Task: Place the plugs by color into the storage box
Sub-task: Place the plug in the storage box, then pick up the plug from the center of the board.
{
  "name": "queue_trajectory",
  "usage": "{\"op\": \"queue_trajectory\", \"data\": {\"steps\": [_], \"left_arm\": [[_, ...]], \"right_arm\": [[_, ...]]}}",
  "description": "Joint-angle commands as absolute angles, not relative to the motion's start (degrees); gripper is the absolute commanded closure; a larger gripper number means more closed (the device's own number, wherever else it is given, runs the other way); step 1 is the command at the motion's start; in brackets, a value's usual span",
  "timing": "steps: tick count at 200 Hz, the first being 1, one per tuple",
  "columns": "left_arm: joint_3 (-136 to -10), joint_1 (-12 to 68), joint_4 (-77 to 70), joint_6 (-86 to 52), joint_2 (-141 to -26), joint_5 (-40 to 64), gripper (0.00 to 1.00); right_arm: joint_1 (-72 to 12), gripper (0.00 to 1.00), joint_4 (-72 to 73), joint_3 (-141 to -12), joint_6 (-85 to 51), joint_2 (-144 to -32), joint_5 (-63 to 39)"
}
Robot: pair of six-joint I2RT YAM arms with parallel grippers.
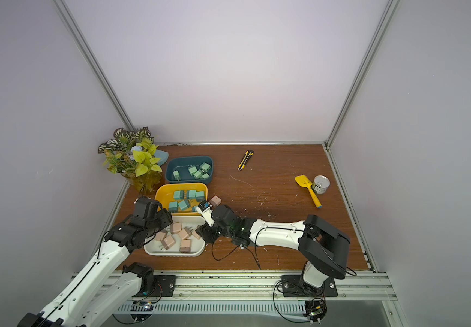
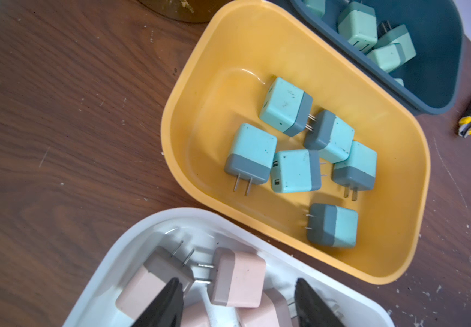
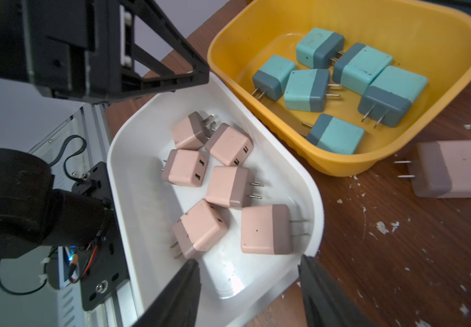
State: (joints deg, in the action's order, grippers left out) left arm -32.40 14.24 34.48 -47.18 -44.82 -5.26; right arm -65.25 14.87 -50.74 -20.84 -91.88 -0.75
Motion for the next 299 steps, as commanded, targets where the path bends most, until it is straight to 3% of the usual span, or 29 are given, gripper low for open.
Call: {"op": "queue_trajectory", "data": {"steps": [1, 24, 169, 264, 299], "left_arm": [[-32.0, 13.6, 27.4, -45.0, -44.3, 2.3, 0.36], [-31.6, 13.9, 22.2, -45.6, -46.8, 7.4, 0.39], [-53.1, 27.3, 16.6, -25.6, -75.7, 4.8, 0.42], [-71.0, 29.7, 24.8, -10.9, -94.8, 6.4, 0.46], [-75.1, 35.6, 26.8, -7.3, -100.8, -1.0, 0.46]], "right_arm": [[-65.2, 0.38, 12.3, -50.8, -23.4, -89.2, 6.4], [-64.4, 0.39, 10.6, -50.7, -26.2, -88.6, 8.8], [-55.6, 0.39, 15.9, -39.7, -36.7, -79.9, 5.4], [-52.1, 0.39, 13.4, -39.4, -36.0, -78.2, 5.7], [-50.9, 0.38, 13.2, -38.0, -36.3, -77.1, 5.8]]}}
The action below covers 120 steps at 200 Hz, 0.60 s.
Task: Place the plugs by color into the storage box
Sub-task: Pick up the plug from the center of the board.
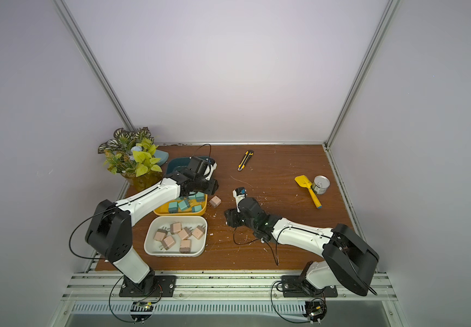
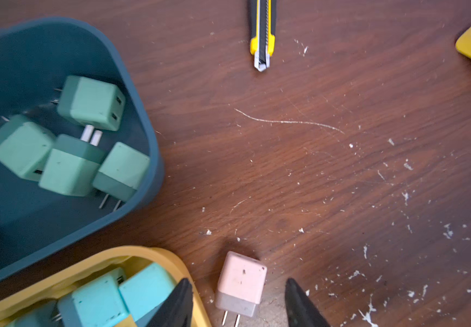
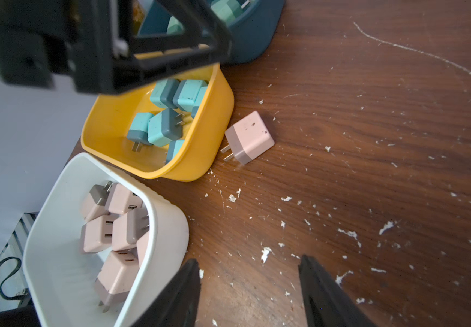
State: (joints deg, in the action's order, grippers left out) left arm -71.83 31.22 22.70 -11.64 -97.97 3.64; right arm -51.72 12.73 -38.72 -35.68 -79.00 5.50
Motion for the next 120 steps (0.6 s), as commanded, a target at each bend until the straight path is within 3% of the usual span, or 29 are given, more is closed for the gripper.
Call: {"op": "queue_trajectory", "data": {"steps": [1, 38, 120], "left_arm": [[-75.2, 35.7, 27.0, -7.2, -101.0, -1.2, 0.46], [-76.9, 36.5, 29.9, -5.4, -105.6, -3.8, 0.45], [-78.7, 36.4, 30.9, -3.6, -110.9, 0.9, 0.43]], "right_arm": [[-50.9, 0.38, 13.1, -38.0, -36.2, -77.1, 5.8], [-50.7, 0.38, 14.9, -36.2, -36.1, -76.5, 5.6], [-50.3, 0.36, 18.4, -33.2, -37.3, -77.2, 4.9]]}}
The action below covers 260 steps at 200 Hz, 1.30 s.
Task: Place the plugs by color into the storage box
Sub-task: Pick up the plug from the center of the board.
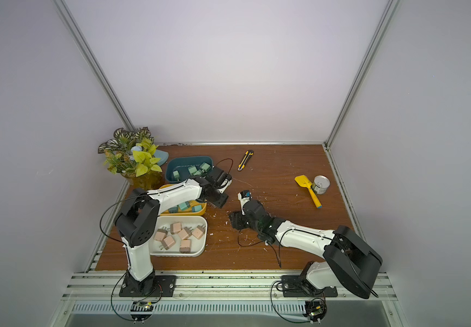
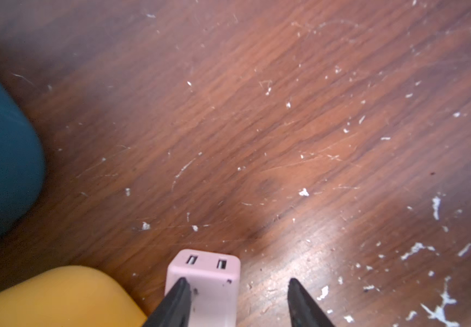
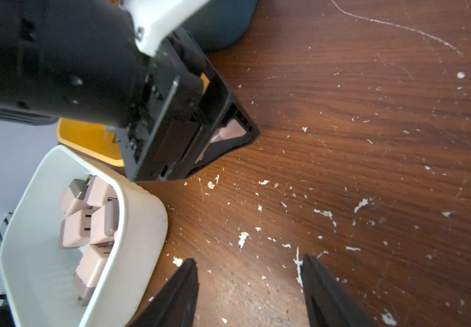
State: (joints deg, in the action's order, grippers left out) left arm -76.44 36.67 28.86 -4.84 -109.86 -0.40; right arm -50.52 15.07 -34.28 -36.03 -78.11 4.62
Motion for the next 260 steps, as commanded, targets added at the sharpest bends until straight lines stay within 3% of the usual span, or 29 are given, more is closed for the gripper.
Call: {"op": "queue_trajectory", "data": {"steps": [1, 162, 260], "left_arm": [[-78.7, 36.4, 31.0, -3.5, -111.0, 1.0, 0.43], [-78.9, 36.5, 31.6, -5.3, -114.0, 3.8, 0.45], [-78.7, 36.5, 29.9, -6.1, -111.4, -4.5, 0.42]], "right_arm": [[-50.3, 0.36, 18.5, -33.2, -37.3, -77.2, 4.9], [-50.1, 0.35, 20.5, -32.1, -39.5, -78.1, 3.6], [-50.0, 0.35, 19.8, -31.0, -39.1, -76.0, 4.8]]}}
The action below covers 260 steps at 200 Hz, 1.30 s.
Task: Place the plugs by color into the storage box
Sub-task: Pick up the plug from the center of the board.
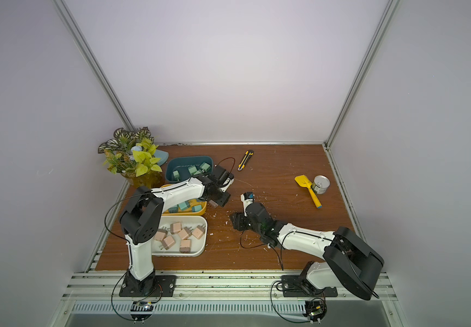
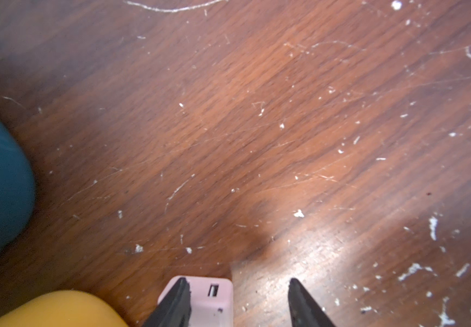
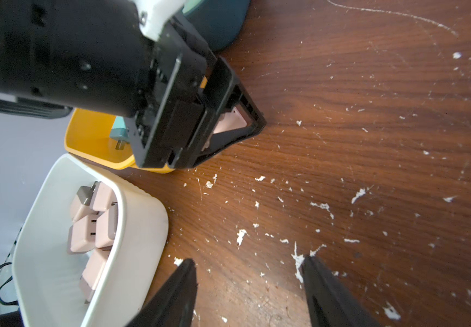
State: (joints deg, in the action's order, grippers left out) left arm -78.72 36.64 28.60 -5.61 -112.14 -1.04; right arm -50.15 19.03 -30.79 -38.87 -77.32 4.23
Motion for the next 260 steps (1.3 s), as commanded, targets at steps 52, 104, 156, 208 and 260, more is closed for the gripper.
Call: {"op": "queue_trajectory", "data": {"steps": [52, 104, 156, 208, 260], "left_arm": [[-78.8, 36.5, 30.9, -6.5, -111.8, -7.7, 0.42], [-78.7, 36.5, 32.0, -8.0, -111.4, -10.5, 0.42], [-79.7, 36.5, 34.6, -10.1, -112.7, -8.1, 0.42], [-80.4, 36.5, 36.7, -10.1, -114.7, -6.8, 0.42], [-80.5, 37.0, 36.7, -10.3, -115.1, -4.7, 0.45]], "right_arm": [[-50.0, 0.35, 20.0, -31.0, -39.2, -76.6, 4.2], [-50.0, 0.35, 19.9, -31.0, -39.3, -76.1, 4.4], [-50.0, 0.35, 20.1, -31.0, -39.6, -76.3, 3.9], [-50.1, 0.35, 20.0, -30.1, -39.8, -75.0, 4.4], [-50.0, 0.35, 20.1, -29.2, -40.0, -73.8, 4.6]]}}
